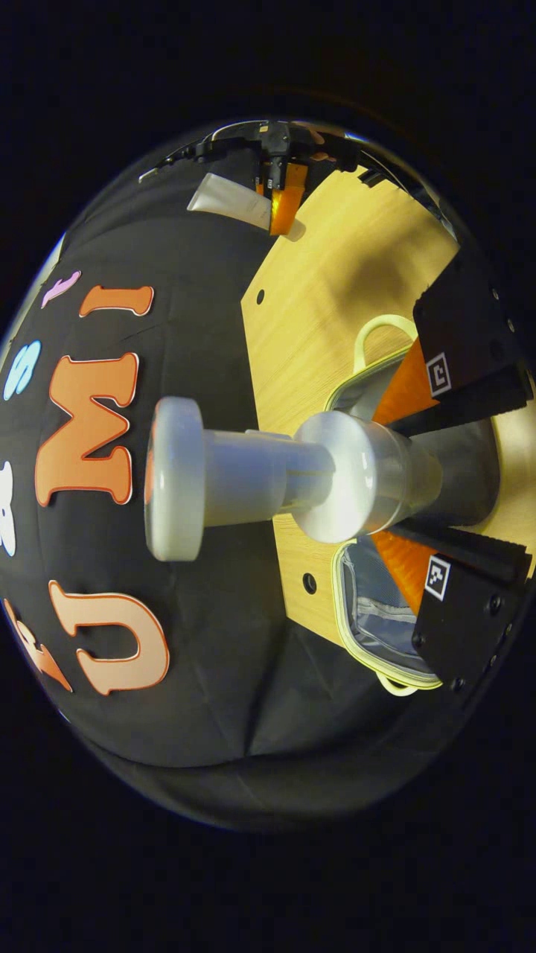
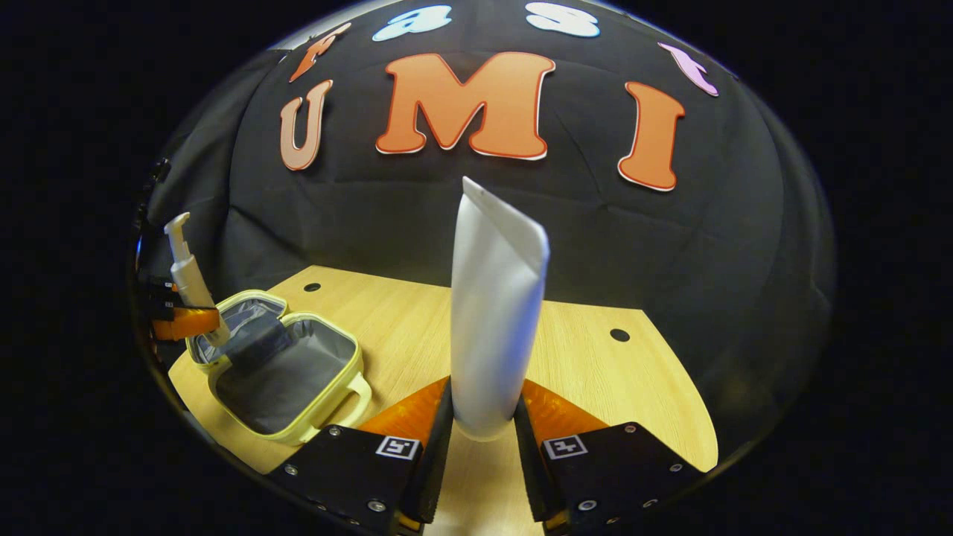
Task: First open the suitcase, pack the skin care products into it, and then close the suitcase.
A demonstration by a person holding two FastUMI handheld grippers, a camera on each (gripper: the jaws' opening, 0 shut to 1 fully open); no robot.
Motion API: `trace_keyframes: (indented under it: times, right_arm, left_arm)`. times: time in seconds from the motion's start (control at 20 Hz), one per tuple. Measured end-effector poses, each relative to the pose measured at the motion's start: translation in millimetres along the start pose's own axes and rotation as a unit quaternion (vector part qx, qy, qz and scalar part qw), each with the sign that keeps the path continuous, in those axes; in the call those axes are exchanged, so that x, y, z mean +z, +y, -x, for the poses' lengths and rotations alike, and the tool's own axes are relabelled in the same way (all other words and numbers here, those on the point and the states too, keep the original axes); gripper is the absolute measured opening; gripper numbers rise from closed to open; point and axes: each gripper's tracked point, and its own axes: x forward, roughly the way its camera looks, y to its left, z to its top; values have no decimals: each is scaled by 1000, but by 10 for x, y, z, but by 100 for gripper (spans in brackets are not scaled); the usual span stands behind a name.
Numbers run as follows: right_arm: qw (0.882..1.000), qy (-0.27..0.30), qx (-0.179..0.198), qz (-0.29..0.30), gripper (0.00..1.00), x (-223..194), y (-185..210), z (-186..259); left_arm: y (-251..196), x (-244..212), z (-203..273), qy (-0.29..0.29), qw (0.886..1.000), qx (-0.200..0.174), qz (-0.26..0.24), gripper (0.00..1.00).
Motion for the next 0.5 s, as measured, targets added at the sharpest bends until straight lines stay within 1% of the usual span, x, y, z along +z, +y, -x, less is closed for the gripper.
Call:
trace_keyframes:
  times: [0.1,0.15,0.25,0.35,0.4,0.5]
  right_arm:
    - [1000,8,-9,-15,47,27,141,36]
    - [1000,10,-11,-25,47,51,233,67]
    - [999,12,-14,-39,47,86,414,119]
    - [999,19,-14,-35,47,62,603,135]
    - [999,28,-9,-35,47,26,715,151]
    - [998,39,15,-42,46,3,987,154]
  left_arm:
    - [38,-39,-73,3,1000,-24,-4,63]
    - [38,-76,-118,5,999,-43,-1,63]
    - [33,-233,-187,26,997,-74,3,63]
    - [56,-364,-285,47,994,-95,1,63]
    - [61,-456,-309,64,993,-103,-2,63]
    - [27,-599,-350,99,988,-122,-1,63]
